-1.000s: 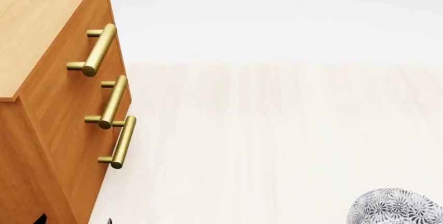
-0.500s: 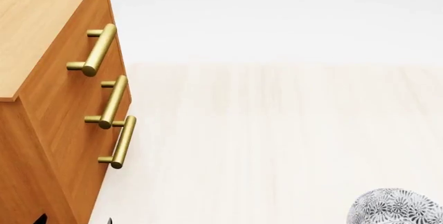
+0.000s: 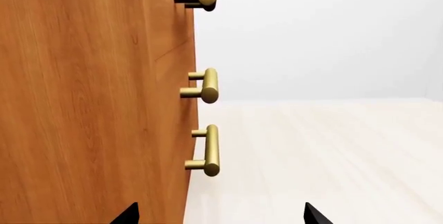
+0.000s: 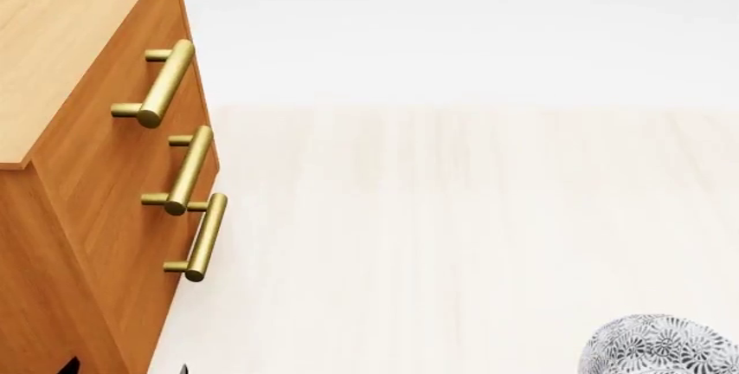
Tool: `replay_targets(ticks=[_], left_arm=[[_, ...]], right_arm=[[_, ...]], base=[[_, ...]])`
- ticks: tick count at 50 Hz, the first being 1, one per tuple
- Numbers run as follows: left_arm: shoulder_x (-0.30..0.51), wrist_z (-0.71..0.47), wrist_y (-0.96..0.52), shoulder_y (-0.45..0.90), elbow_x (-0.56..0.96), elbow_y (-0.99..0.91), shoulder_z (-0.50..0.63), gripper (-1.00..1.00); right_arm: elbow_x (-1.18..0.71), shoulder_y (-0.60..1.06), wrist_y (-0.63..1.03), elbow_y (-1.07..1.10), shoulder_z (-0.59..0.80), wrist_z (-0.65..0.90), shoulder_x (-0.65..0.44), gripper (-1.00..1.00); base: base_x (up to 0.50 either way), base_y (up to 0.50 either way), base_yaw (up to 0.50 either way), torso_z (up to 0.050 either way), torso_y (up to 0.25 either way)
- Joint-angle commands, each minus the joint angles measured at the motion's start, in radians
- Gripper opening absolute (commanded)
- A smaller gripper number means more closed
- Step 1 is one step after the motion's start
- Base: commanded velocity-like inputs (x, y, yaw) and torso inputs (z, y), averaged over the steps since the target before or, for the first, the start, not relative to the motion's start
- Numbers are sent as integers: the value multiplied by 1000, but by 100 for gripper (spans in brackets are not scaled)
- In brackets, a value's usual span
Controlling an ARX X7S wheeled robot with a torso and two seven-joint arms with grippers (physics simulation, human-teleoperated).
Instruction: Put the bowl on top of the cabinet.
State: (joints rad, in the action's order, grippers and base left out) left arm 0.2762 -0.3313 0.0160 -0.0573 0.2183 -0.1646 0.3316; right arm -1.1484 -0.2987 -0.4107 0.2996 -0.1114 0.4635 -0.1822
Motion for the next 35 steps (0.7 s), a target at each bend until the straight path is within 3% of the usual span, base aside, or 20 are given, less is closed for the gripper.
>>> replay_targets(ticks=[1, 15, 35], left_arm=[[2, -2, -1, 5, 5, 5, 4, 100], [7, -6, 2, 3, 9, 0, 8, 100], [10, -10, 6, 8, 11, 6, 16, 100]], right_arm=[[-33, 31, 40, -40, -1, 79, -22, 100], [-64, 96, 145, -103, 36, 174, -80, 100], [-81, 161, 217, -156, 85, 150, -125, 100]], base=[[0, 0, 0, 0, 0], [0, 0, 0, 0, 0], [0, 0, 0, 0, 0]])
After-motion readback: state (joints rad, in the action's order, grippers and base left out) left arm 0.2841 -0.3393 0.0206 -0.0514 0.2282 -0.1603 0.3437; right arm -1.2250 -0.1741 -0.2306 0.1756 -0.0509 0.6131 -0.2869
